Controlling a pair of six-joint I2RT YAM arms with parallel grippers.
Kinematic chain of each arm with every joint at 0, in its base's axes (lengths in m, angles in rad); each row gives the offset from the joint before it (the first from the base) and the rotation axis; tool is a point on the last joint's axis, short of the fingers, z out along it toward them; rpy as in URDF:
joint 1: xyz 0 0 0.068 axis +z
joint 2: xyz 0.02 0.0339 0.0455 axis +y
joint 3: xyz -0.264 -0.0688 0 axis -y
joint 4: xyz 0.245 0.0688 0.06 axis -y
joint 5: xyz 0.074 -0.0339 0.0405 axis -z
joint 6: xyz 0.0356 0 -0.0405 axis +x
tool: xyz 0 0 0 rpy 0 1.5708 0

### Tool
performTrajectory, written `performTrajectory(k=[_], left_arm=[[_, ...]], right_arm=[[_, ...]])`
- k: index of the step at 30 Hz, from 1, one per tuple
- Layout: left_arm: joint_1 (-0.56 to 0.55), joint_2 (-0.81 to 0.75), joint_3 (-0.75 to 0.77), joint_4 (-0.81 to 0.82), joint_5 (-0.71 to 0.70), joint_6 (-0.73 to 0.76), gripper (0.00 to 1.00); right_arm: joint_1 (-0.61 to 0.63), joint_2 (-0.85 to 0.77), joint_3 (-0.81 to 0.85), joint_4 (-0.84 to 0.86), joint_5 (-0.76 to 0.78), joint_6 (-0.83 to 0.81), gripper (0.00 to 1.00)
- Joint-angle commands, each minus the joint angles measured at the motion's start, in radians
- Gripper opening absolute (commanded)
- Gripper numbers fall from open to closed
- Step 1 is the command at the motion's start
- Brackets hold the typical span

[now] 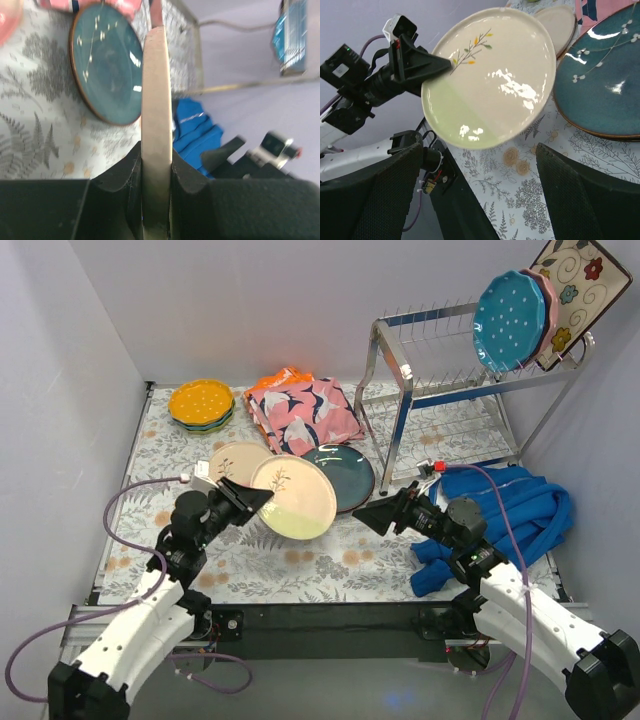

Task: Unload the plates from the dish rack
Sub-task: Place the plate at the center of the board.

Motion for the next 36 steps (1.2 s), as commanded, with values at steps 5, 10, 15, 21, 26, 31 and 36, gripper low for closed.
performTrajectory(k=[5,10,15,21,26,31,36], left_arm=[[0.403,0.156,0.003,0.446,0.425,-0.160,0.00],[0.575,0.224,0.011,0.497,0.402,-0.138,0.00],[0.664,0.351,0.023,0.565,0.382,-0.137,0.00],[0.691,0.440,0.014,0.632,0.353,-0.131,0.00],[0.691,0.521,0.019,0.668,0.339,-0.102,0.00],[0.693,0.613,0.025,0.718,0.352,-0.086,0.00],[0.696,0.673,0.016,0.784,0.344,-0.091,0.00]], right_arm=[[0.013,-0.057,-0.040,0.015,0.036,-0.095,0.98],[0.024,-0.063,-0.060,0.021,0.063,-0.131,0.98],[0.029,-0.069,-0.069,0.029,0.065,-0.142,0.97],[0.030,-0.100,-0.078,0.030,0.085,-0.155,0.97],[0.033,-0.108,-0.086,0.033,0.099,-0.163,0.96],[0.035,-0.097,-0.086,0.038,0.103,-0.171,0.96],[0.039,-0.092,-0.089,0.042,0.108,-0.178,0.96]])
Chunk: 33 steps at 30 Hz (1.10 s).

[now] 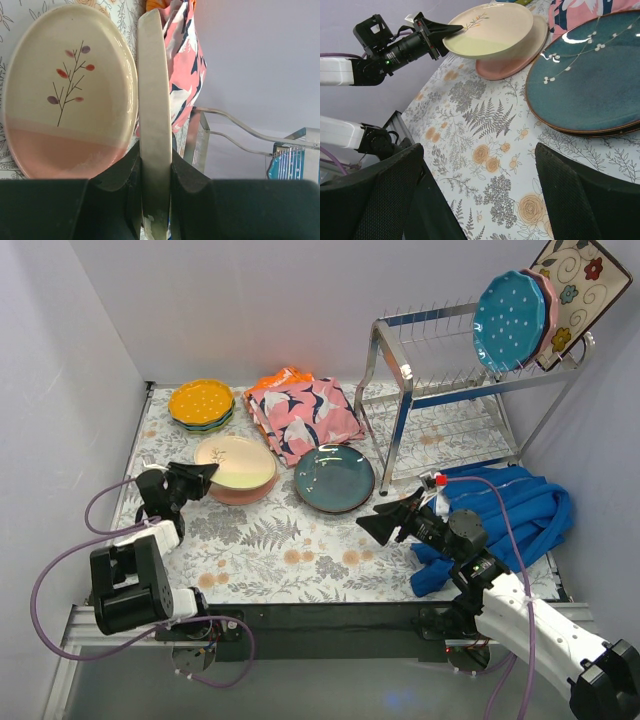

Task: Unload the plates from the dish rack
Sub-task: Place the plate at the center of the board.

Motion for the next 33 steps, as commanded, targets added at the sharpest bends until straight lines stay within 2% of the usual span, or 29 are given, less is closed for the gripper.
performTrajectory(k=[1,16,20,22,23,28,33], left_arm=[[0.007,0.005,0.021,0.186,0.025,-0.016,0.00],[0.007,0.177,-0.002,0.320,0.060,-0.025,0.00],[0.007,0.201,-0.009,0.312,0.051,-0.016,0.00],[0.007,0.214,-0.003,0.288,0.046,-0.004,0.07],[0.005,0.218,-0.002,0.280,0.048,-0.004,0.20],[0.005,0.217,0.003,0.190,0.007,0.027,0.43],[0.007,0.215,0.017,0.099,-0.041,0.068,0.47]], right_arm=[[0.011,0.004,-0.002,0.055,0.019,-0.025,0.96],[0.020,0.018,-0.002,0.065,0.019,-0.035,0.95],[0.022,0.015,-0.003,0.065,0.021,-0.036,0.95],[0.022,0.013,-0.003,0.065,0.024,-0.036,0.95],[0.022,0.013,-0.003,0.065,0.021,-0.036,0.95],[0.022,0.015,-0.003,0.064,0.021,-0.036,0.95],[0.022,0.012,-0.006,0.064,0.029,-0.038,0.95]])
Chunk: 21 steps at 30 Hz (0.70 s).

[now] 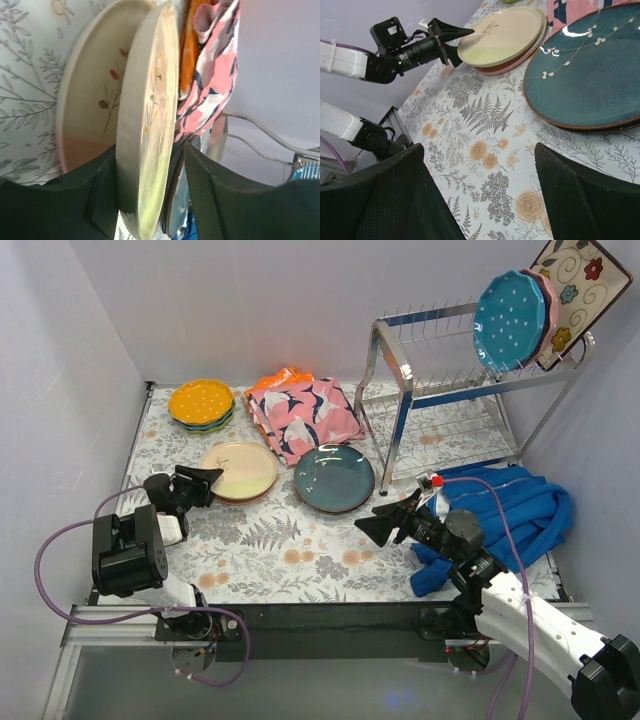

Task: Unload the plates from the dish rack
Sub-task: Place the plate at the center of the board.

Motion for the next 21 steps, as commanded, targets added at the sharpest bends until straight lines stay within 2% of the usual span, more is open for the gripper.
performTrajectory(k=[1,10,21], left_arm=[[0.007,-0.015,0.036,-0.078,-0.047,0.049,0.47],[0.007,-0.055,0.103,-0.292,-0.172,0.143,0.50],[0.007,-0.109,0.139,-0.420,-0.291,0.219,0.50]], right_arm=[[0.006,-0.013,0.000,0.056,0.016,-0.023,0.95],[0.006,-0.005,-0.001,0.062,0.013,-0.029,0.95],[0.006,-0.003,-0.006,0.074,0.004,-0.030,0.94]])
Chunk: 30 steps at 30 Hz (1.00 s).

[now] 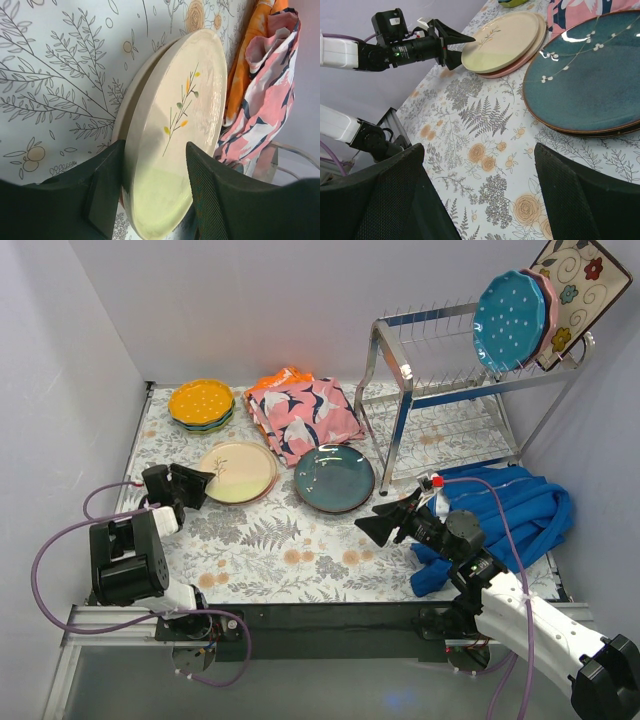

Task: Unload the plates from the dish rack
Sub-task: Place the plate at the center of the board.

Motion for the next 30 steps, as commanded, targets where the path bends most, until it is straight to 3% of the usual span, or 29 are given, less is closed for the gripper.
performTrajectory(k=[1,16,22,30], left_arm=[[0.007,-0.073,0.027,-0.063,-0.096,0.059,0.50],[0.002,-0.095,0.033,-0.113,-0.153,0.105,0.49],[-0.002,-0.084,0.034,-0.098,-0.159,0.117,0.42],[-0.013,-0.063,0.050,-0.097,-0.139,0.125,0.24]], right_arm=[[0.006,-0.002,-0.002,0.059,0.002,-0.015,0.94],[0.007,-0.003,-0.005,0.067,0.008,-0.026,0.93],[0.007,0.009,-0.001,0.070,-0.004,-0.023,0.92],[0.009,0.015,0.001,0.071,0.000,-0.032,0.92]])
